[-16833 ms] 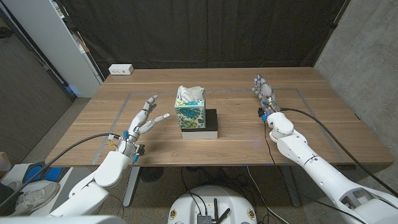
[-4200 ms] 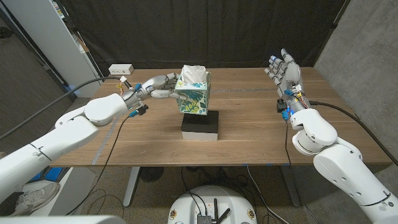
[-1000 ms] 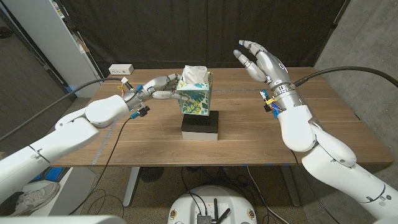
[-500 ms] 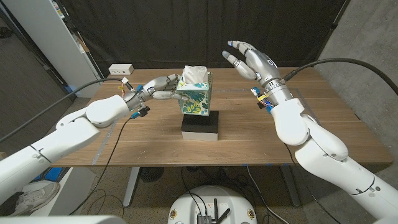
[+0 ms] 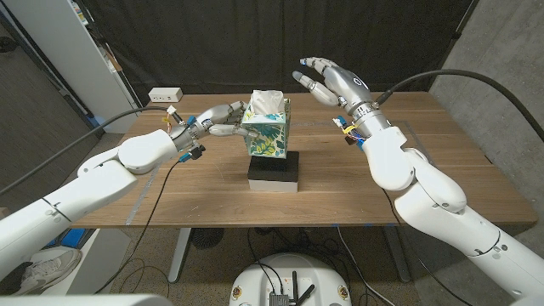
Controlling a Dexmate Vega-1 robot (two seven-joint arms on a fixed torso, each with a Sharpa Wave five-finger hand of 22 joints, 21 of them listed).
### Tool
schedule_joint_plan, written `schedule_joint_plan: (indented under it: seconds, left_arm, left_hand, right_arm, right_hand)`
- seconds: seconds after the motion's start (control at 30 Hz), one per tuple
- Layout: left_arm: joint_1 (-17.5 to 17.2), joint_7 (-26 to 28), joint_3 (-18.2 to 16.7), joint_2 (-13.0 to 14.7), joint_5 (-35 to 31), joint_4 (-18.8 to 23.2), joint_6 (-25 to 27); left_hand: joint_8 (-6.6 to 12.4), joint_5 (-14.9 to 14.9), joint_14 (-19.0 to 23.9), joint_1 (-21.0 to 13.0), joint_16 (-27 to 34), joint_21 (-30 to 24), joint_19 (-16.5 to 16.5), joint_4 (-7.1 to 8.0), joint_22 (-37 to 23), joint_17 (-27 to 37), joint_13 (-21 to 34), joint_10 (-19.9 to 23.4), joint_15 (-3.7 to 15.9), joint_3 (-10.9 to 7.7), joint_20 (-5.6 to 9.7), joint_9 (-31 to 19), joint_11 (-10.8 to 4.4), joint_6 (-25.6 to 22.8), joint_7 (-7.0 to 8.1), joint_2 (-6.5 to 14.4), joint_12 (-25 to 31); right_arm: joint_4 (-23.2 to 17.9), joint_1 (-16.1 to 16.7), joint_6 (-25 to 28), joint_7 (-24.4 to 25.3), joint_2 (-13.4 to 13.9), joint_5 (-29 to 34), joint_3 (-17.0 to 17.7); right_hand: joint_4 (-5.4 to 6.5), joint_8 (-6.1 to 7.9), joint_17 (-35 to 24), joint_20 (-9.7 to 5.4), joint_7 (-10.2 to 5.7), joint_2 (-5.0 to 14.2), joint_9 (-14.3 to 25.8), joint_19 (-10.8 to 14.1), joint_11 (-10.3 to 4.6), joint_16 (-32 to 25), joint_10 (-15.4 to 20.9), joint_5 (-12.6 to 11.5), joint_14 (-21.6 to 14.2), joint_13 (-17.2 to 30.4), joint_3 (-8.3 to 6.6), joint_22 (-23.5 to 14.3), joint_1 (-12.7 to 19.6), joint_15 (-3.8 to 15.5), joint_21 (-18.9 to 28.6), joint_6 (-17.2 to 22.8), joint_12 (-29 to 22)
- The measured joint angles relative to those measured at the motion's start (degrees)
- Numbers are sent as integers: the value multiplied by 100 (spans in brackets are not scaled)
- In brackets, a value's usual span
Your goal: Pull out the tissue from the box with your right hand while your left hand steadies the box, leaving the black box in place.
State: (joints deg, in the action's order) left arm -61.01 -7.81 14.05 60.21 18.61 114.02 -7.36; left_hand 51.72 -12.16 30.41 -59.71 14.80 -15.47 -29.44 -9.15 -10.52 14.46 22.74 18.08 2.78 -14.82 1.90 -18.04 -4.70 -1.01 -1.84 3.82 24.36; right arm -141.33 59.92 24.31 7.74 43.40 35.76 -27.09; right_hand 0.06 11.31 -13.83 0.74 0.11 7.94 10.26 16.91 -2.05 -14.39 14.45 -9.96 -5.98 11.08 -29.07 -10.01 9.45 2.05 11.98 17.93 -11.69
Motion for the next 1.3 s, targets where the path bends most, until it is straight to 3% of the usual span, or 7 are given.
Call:
schedule_joint_plan:
  seconds: [0.37,0.7,0.83,1.03,1.17,1.3]
  left_arm:
    - [-34,32,0,21,-8,70,12]
    - [-101,87,-34,50,-22,158,71]
    - [-132,110,-56,62,-29,197,94]
    - [-188,147,-92,83,-41,269,128]
    - [-223,171,-111,90,-44,304,150]
    - [-255,194,-133,99,-49,335,167]
  left_hand:
    - [0,0,-1,0,-7,11,8,-8,1,6,-1,0,-1,-40,-8,0,0,20,-20,0,0]
    - [22,0,-5,2,-22,19,9,-9,-3,5,-1,0,-4,-40,-9,1,0,20,-20,2,0]
    - [23,1,-12,16,-22,21,9,-9,-3,5,-1,0,-10,-40,-9,1,0,20,-20,16,0]
    - [22,3,-12,24,-31,26,10,-9,-2,3,-1,0,-10,-39,-10,2,0,20,-20,23,0]
    - [22,3,-13,23,-44,33,16,-9,-2,3,-1,0,-11,-39,-16,1,0,20,-20,23,0]
    - [22,5,-14,23,-44,35,4,-9,0,2,-2,0,-11,-38,-4,2,0,20,-20,23,0]
  right_arm:
    - [11,-212,47,-293,-10,144,-184]
    - [32,-368,51,-563,-13,211,-301]
    - [35,-410,29,-660,-11,216,-331]
    - [36,-460,-27,-821,18,218,-364]
    - [29,-496,-36,-887,39,330,-433]
    - [16,-517,-39,-963,41,454,-491]
  right_hand:
    - [-23,0,18,-1,11,0,4,0,0,0,0,0,23,0,23,0,0,23,0,30,26]
    - [-122,0,47,20,-10,-2,29,-21,-4,27,-4,0,22,-1,-6,1,2,22,0,50,26]
    - [-344,0,98,23,-30,-85,29,-18,-22,66,-22,-28,23,-1,-54,1,222,22,-15,71,26]
    - [-822,44,193,93,-10,-273,28,52,-41,143,-85,-89,44,-1,-156,15,635,0,-43,91,49]
    - [-958,44,213,104,-10,-318,28,40,-73,160,-116,-90,44,-1,-216,15,772,0,-44,91,49]
    - [-1003,44,239,104,-55,-310,28,40,-73,160,-116,-113,44,-1,-261,-1,900,0,-43,137,48]
